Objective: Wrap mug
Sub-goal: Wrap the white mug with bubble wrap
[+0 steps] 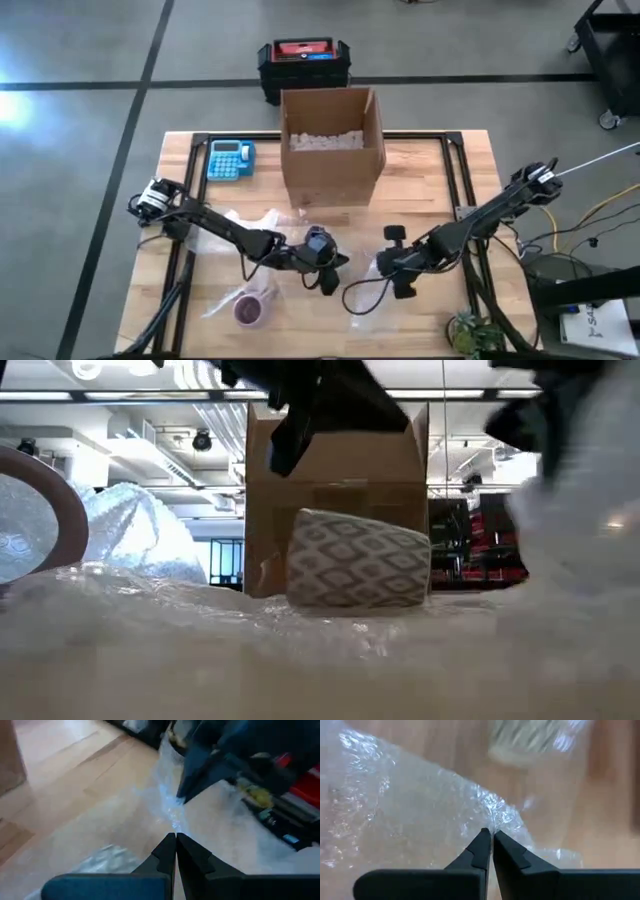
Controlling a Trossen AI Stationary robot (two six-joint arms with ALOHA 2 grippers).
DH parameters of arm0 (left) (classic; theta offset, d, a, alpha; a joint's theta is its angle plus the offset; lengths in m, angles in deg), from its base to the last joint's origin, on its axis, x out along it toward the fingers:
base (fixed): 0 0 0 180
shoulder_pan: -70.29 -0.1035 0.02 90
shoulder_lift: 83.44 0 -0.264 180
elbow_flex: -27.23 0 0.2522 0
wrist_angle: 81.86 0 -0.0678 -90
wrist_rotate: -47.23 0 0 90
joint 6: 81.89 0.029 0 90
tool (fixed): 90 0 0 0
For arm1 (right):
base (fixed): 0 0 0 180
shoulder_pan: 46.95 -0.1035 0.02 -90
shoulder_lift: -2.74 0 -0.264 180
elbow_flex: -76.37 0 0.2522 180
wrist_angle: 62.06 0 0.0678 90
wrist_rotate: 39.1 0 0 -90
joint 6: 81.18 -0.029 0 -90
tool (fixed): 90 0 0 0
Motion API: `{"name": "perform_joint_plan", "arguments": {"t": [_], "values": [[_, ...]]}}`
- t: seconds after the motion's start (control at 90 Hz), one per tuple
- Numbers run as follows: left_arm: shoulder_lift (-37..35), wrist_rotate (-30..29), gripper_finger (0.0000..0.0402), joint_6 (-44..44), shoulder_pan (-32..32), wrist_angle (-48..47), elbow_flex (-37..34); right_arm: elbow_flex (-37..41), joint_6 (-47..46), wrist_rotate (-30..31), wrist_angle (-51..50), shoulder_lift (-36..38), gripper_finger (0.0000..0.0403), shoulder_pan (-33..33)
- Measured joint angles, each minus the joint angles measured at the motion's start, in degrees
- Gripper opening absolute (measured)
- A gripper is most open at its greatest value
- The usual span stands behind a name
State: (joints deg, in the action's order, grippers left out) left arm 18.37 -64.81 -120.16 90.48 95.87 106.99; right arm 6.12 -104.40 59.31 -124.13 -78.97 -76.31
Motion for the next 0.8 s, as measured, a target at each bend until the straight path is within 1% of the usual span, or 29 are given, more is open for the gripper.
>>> {"name": "perform_joint_plan", "arguments": {"t": [0.056,0.156,0.222,0.3,0.367,0.422,0.467,0.511,0.567,0.622,0.678,0.733,0.8], "values": [[-0.1,0.1,0.0000,0.1,0.2,0.0,0.1,0.8,-3.0,-2.2,-3.8,0.1,0.0004,-0.3],[-0.1,0.3,0.0000,0.1,0.2,-0.5,0.1,1.8,-6.1,-7.5,-6.8,0.0,0.0015,-0.3],[-0.1,0.5,0.0000,-0.1,0.2,-0.8,0.1,1.6,-6.3,-12.0,-7.7,0.0,0.0034,-0.2],[-0.2,1.5,0.0000,-0.4,0.2,-1.0,0.1,0.0,-6.3,-16.4,-11.1,0.0,0.0065,0.1],[-0.5,1.9,0.0000,-0.4,0.5,-1.0,0.1,-2.4,-6.3,-17.6,-14.5,0.2,0.0095,0.5],[-0.8,1.9,0.0000,-0.4,0.7,-1.5,0.1,-4.5,-6.0,-17.4,-17.5,0.2,0.0119,1.1],[-1.1,2.0,0.0000,-0.4,1.1,-2.5,0.1,-6.3,-4.5,-17.4,-17.6,0.2,0.0136,1.6],[-1.4,2.0,0.0000,-0.6,1.4,-3.9,0.1,-7.9,-2.2,-16.7,-15.5,0.2,0.0152,1.9],[-2.0,2.0,0.0000,-1.6,1.7,-5.9,0.1,-8.9,1.2,-12.4,-10.4,0.2,0.0167,1.9],[-2.6,2.0,0.0000,-2.9,2.0,-8.9,0.1,-8.8,4.9,-6.8,-2.9,0.2,0.0179,1.9],[-3.2,1.8,0.0000,-4.6,2.3,-11.8,0.1,-7.4,9.3,-3.0,6.8,0.1,0.0186,2.2],[-3.4,1.7,0.0000,-5.8,2.4,-14.5,0.1,-4.9,13.2,-2.3,16.0,-0.6,0.0189,3.4],[-3.4,1.7,0.0000,-7.2,2.5,-17.2,0.1,-2.0,15.8,-2.0,23.9,-2.0,0.0189,5.4]]}}
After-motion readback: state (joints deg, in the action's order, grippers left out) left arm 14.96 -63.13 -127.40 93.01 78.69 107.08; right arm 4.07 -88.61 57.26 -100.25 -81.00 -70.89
